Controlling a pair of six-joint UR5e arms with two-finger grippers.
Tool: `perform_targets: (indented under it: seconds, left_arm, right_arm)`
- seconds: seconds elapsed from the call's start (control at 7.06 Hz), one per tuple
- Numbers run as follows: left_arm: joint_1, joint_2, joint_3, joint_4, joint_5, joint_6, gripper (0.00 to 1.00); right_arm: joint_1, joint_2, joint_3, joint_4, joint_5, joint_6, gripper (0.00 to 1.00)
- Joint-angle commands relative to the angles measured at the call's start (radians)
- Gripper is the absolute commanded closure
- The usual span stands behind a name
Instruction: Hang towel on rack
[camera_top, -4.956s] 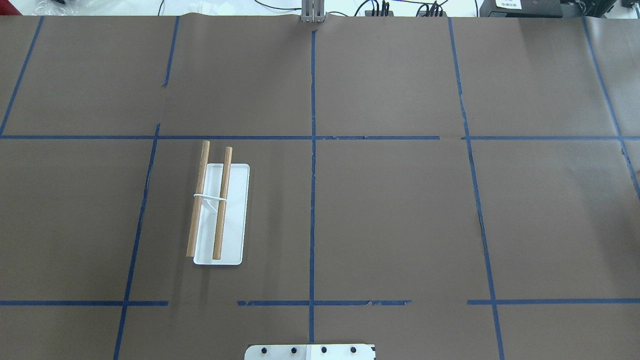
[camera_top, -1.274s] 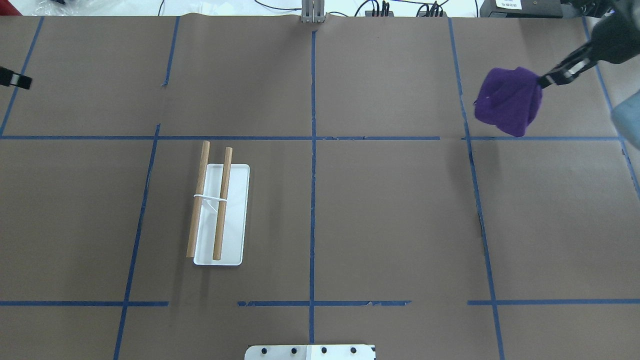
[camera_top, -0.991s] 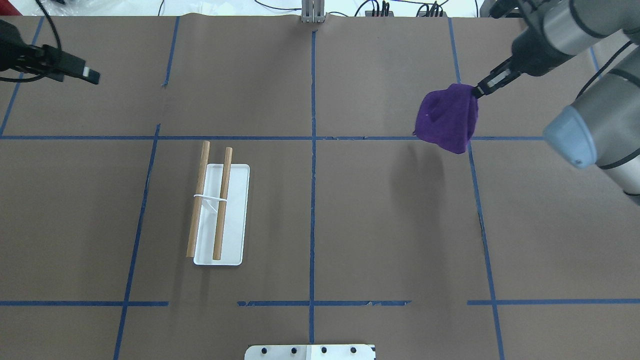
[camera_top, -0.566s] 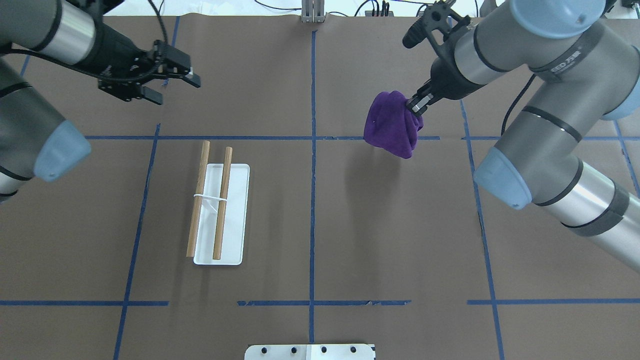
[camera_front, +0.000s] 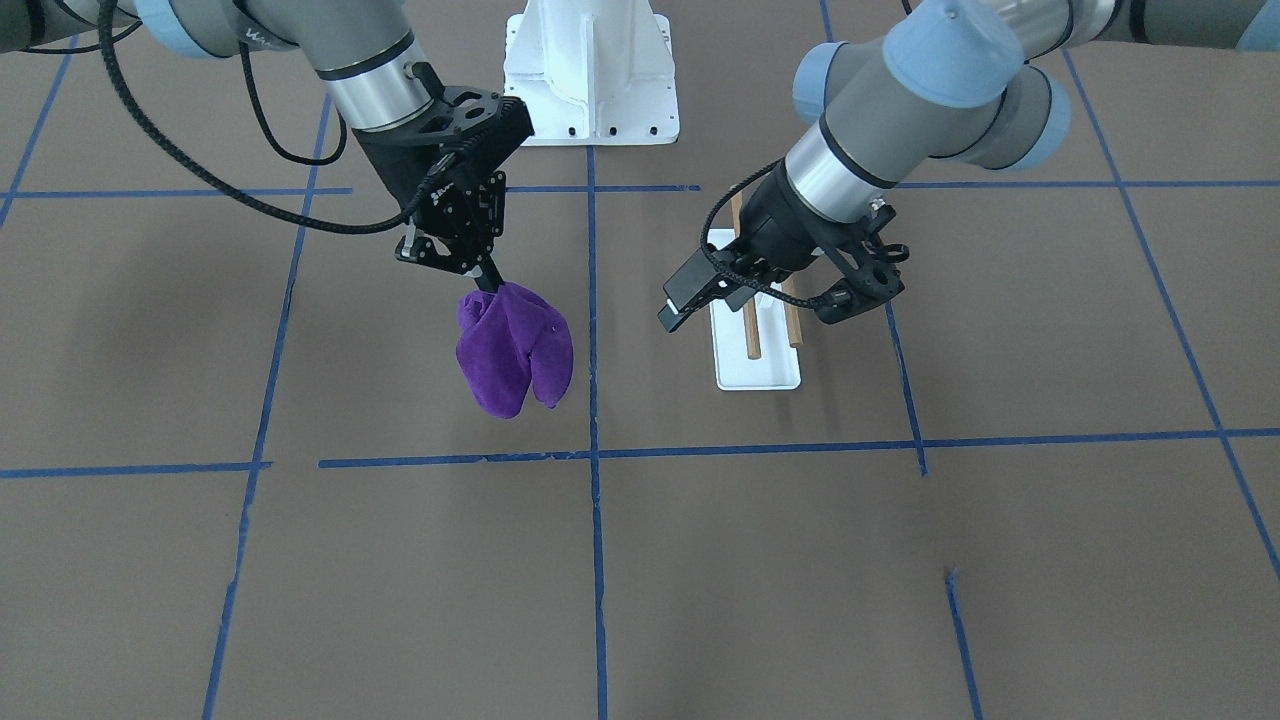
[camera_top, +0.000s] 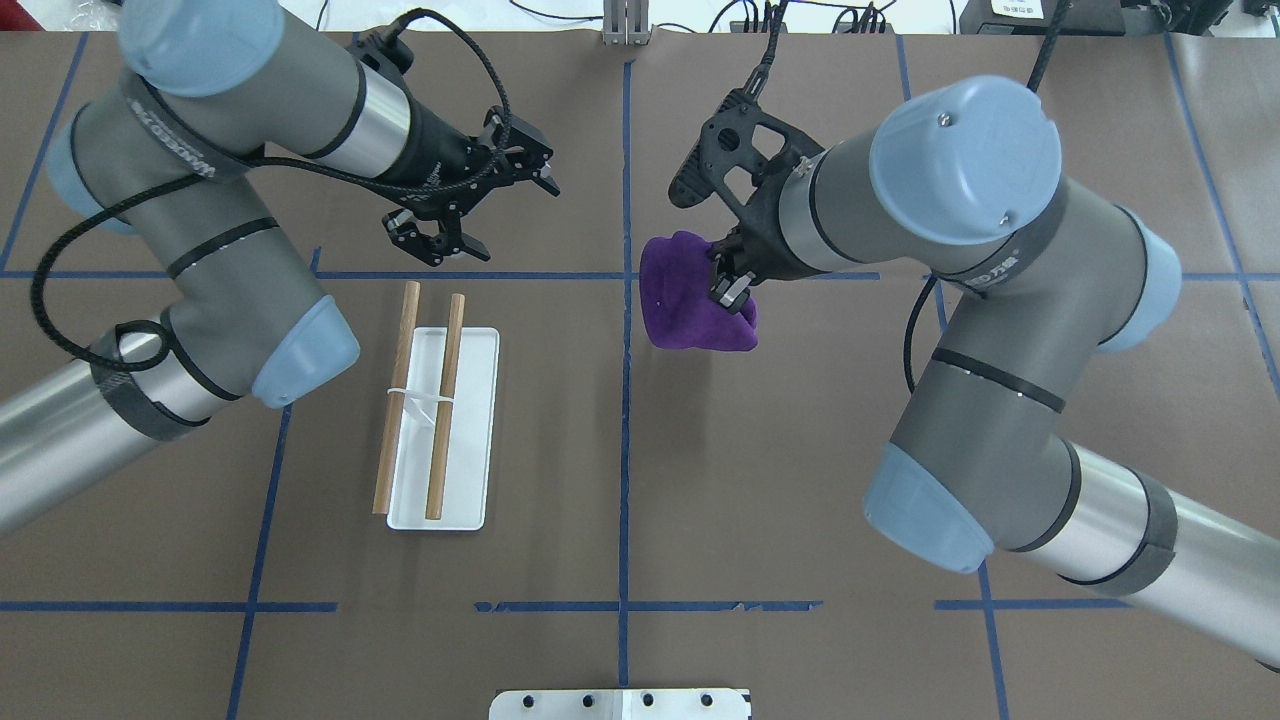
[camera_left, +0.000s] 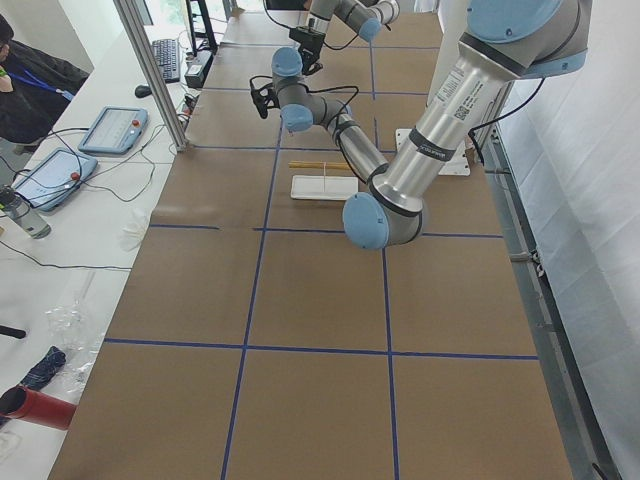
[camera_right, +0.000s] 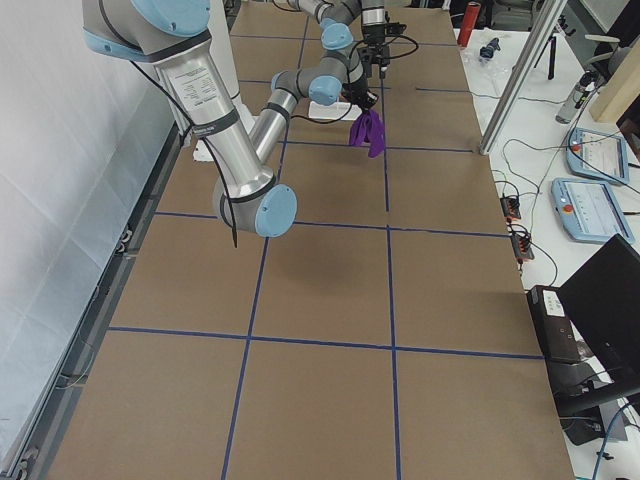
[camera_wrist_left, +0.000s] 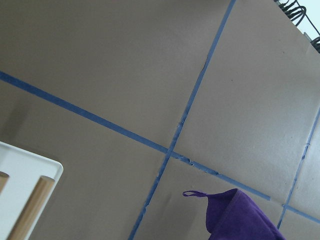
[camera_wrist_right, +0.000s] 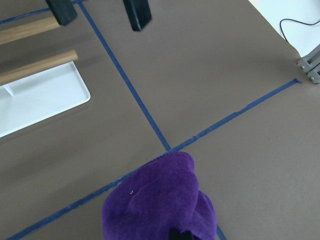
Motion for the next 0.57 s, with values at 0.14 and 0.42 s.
perform_targets:
  seconds: [0.14,0.42]
  left_arm:
    - [0.05,-0.091,0.101,0.001,0.034,-0.178,0.04]
    - [0.088,-0.091,0.112,-0.008,0.033,-0.169,0.04]
  right_arm:
    - [-0.064,0.031,0.016,-0.003,-0.079,0.004,1.0]
    - [-0.068,0.026,0.039,-0.003,-0.079,0.009,1.0]
